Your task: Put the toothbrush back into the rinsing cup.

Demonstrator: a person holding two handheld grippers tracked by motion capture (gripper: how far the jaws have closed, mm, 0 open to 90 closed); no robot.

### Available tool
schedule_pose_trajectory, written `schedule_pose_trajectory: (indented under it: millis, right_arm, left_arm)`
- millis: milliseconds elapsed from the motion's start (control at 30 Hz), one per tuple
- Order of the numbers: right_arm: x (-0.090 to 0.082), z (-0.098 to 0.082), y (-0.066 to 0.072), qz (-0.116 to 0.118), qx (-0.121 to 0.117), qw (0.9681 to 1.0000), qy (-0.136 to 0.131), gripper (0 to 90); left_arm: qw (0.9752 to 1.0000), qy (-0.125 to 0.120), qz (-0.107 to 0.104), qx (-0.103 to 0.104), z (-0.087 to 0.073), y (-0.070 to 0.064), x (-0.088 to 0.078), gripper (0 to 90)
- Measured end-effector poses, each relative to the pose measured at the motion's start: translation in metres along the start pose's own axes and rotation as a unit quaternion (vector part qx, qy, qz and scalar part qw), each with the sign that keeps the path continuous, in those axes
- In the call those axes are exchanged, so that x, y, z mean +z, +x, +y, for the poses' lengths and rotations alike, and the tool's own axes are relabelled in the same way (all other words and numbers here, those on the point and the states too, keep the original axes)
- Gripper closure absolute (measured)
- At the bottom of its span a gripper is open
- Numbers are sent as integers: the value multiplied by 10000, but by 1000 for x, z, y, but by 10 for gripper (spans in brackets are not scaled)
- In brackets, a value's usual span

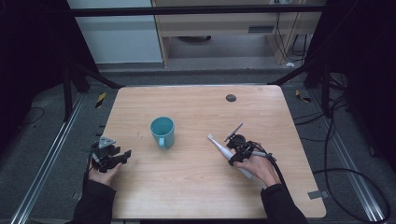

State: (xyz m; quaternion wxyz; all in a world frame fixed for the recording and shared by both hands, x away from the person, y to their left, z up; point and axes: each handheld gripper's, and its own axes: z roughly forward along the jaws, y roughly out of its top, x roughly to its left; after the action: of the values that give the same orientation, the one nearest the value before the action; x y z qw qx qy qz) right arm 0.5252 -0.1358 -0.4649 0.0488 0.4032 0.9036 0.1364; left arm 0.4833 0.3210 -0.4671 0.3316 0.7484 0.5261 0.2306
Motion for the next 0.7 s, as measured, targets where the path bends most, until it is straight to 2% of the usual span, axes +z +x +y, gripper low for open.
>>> schedule_pose_trajectory:
  millis: [300,333,400,433,567,633,700]
  right_arm:
    - [2,0,0,-23,22,9999,153,651]
    - [3,0,-1,-66,-81,9998,151,654]
    - [4,1,-1,-103,-130,9997,196,657]
    - [3,3,1,-80,32,9996,269,658]
    - [3,4,2,-121,7,9994,310,661]
    - [2,5,3,-107,118,9993,343,663]
    - [2,5,3,-112,118,9992,352,664]
  left_arm:
    - [10000,3,2,1,0,0,0,478]
    - [10000,8,7,6,0,0,0,478]
    - [10000,10,7,5,0,0,0,478]
    - [10000,8,6,6,0,0,-1,478]
    - [10000,0,7,5,0,0,-1,478]
    - [10000,10,4,9,0,0,-1,478]
    - [10000,13,4,12,0,0,-1,478]
